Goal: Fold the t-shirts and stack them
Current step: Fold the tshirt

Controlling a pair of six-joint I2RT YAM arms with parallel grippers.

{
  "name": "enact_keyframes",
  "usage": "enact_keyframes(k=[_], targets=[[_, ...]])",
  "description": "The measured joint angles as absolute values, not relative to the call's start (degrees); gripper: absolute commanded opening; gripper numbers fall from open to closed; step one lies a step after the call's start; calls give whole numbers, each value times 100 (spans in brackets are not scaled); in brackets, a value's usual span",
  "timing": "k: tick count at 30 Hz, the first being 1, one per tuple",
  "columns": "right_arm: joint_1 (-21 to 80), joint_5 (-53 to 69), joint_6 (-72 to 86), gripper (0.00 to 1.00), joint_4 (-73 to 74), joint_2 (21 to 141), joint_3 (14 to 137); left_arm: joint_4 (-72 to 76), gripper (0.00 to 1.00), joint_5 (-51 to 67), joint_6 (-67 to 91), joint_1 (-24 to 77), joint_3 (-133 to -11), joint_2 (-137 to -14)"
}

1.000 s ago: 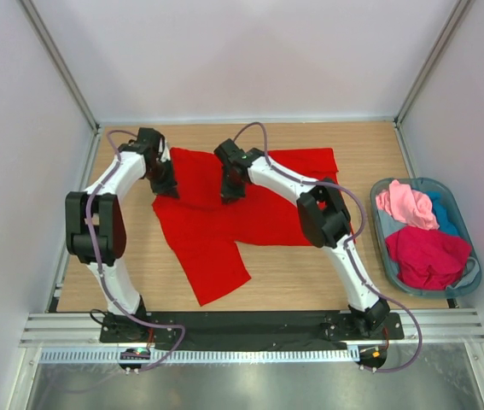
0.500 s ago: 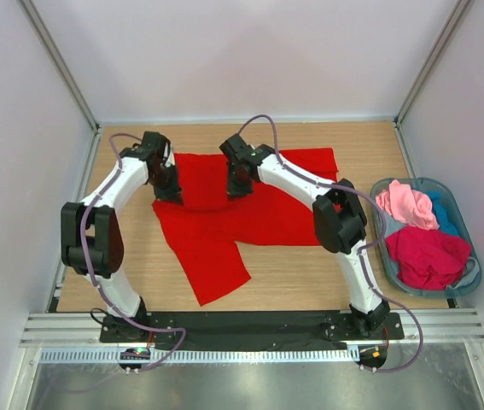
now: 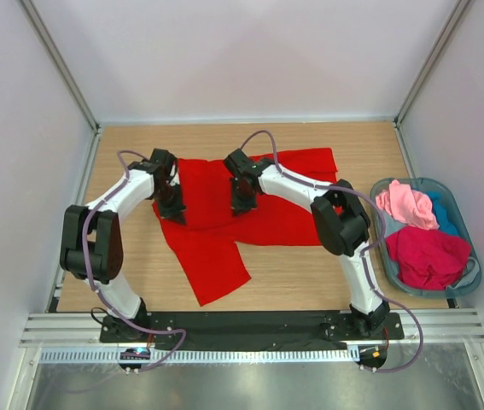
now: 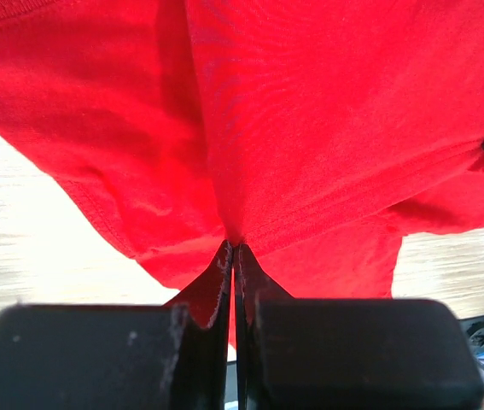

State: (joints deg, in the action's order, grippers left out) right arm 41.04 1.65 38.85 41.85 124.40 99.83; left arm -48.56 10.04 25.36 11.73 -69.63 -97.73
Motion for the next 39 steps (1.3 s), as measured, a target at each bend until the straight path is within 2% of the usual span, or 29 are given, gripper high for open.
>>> enact_keyframes(k=[2, 3, 6, 7, 9, 14, 21, 28, 33, 35, 36, 37, 39], targets=[[4104, 176, 3881, 1, 4158, 12440, 9955, -4851, 2, 1004, 2558, 1179, -6949, -9776], [4104, 174, 3874, 3, 4147, 12440, 9950, -4845, 13, 1004, 2565, 1184, -6949, -9776], [4073, 158, 3824, 19, 4169, 12440, 9974, -4858, 29, 980, 2611, 1188, -6956, -9791], [4042, 141, 3800, 27, 4211, 12440, 9996, -4890, 31, 947, 2620, 1188, -6995, -9819], [3922, 93, 3745, 32, 4298, 12440, 10079, -4965, 38, 829, 2628, 1179, -7205, -9931], [3116, 30, 3712, 35, 4324, 12331, 10125, -4862, 45, 392, 2486, 950, -8350, -10385], [1531, -252, 3586, 39, 4287, 12289, 10385, -4193, 48, -64, 2246, 187, -9959, -11719], [875, -508, 3382, 41, 4244, 12805, 11281, -3997, 50, -97, 1962, -36, -11257, -13264], [615, -567, 3297, 41, 4233, 13360, 11775, -4005, 49, -93, 1809, -36, -11898, -13821], [521, -602, 3282, 40, 4222, 13579, 11889, -3988, 45, -102, 1767, -78, -12226, -14003], [489, -615, 3280, 40, 4222, 13649, 11915, -3975, 39, -108, 1750, -104, -12326, -14081], [440, -633, 3280, 40, 4228, 13740, 11939, -3968, 20, -130, 1750, -126, -12381, -14136], [366, -615, 3297, 39, 4248, 13885, 12003, -3957, 2, -226, 1754, -178, -12484, -14237]])
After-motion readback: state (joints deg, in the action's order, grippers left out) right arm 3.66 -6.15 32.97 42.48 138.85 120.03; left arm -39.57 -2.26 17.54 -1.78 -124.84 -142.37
